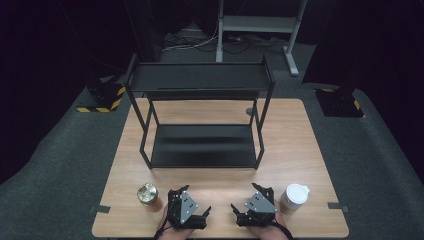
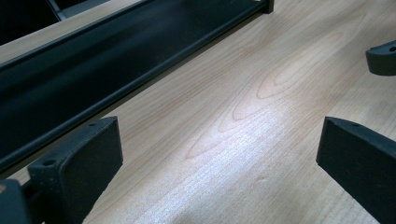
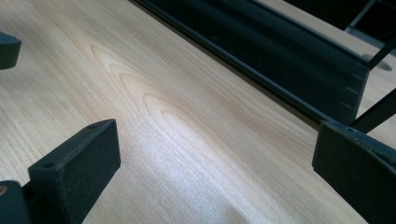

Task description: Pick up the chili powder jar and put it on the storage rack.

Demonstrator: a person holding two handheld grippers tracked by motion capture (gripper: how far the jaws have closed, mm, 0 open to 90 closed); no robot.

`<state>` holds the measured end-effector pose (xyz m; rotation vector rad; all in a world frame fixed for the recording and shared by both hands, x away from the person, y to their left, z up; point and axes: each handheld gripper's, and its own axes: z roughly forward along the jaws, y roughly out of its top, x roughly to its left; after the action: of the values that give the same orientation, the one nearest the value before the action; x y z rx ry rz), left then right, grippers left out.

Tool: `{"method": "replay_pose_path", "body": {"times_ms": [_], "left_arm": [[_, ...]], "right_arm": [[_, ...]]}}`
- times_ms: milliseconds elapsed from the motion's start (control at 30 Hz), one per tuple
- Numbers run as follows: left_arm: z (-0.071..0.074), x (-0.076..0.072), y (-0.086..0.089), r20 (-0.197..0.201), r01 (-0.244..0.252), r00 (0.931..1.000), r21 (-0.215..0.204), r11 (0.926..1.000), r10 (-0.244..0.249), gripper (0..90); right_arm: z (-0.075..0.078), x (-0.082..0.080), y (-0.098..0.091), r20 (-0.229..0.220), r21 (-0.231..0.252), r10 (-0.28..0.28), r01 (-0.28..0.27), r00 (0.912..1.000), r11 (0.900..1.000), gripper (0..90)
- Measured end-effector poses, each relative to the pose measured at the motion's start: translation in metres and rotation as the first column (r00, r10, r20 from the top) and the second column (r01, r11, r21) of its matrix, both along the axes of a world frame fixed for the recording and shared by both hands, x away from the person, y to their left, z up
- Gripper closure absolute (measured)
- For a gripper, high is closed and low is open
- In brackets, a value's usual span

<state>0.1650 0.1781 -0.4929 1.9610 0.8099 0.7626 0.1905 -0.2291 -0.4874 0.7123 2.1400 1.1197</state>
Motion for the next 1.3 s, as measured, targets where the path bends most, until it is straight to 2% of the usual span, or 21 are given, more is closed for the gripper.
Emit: {"method": "replay_pose_path", "body": {"times_ms": [200,367,533,633,833,1033,1300], "left_arm": [[0.001,0.001,-0.002,-0.005,0.008,1.0000,0.017,0.9998,-0.008,0.6],[0.001,0.001,-0.001,-0.006,0.006,1.0000,0.005,1.0000,-0.006,0.6],[0.000,0.001,0.001,-0.003,0.005,1.0000,-0.003,1.0000,-0.005,0.6],[0.000,0.000,0.001,-0.002,0.005,1.0000,-0.004,1.0000,-0.005,0.5],[-0.002,0.002,0.009,-0.011,0.000,0.9999,-0.060,0.9982,0.000,0.4],[-0.001,-0.002,0.016,0.007,0.007,1.0000,-0.080,0.9967,-0.006,0.4],[0.012,-0.014,0.021,0.063,0.021,0.9979,-0.110,0.9937,-0.014,0.4]], "right_arm": [[0.000,0.000,0.000,-0.005,0.004,-0.006,0.006,1.0000,1.0000,0.0],[0.001,0.001,-0.002,-0.013,0.012,0.000,0.000,0.9999,0.9999,0.0],[0.002,0.000,0.004,-0.005,-0.026,0.001,-0.001,1.0000,0.9997,0.0],[0.002,-0.001,0.005,0.000,-0.033,0.000,0.000,1.0000,0.9994,0.0],[0.002,0.002,0.001,-0.015,-0.007,-0.003,0.003,0.9999,1.0000,0.0],[0.002,0.002,0.001,-0.012,-0.008,-0.001,0.001,0.9999,1.0000,0.0],[0.001,0.001,0.000,-0.013,0.002,-0.003,0.003,0.9999,1.0000,0.0]]}}
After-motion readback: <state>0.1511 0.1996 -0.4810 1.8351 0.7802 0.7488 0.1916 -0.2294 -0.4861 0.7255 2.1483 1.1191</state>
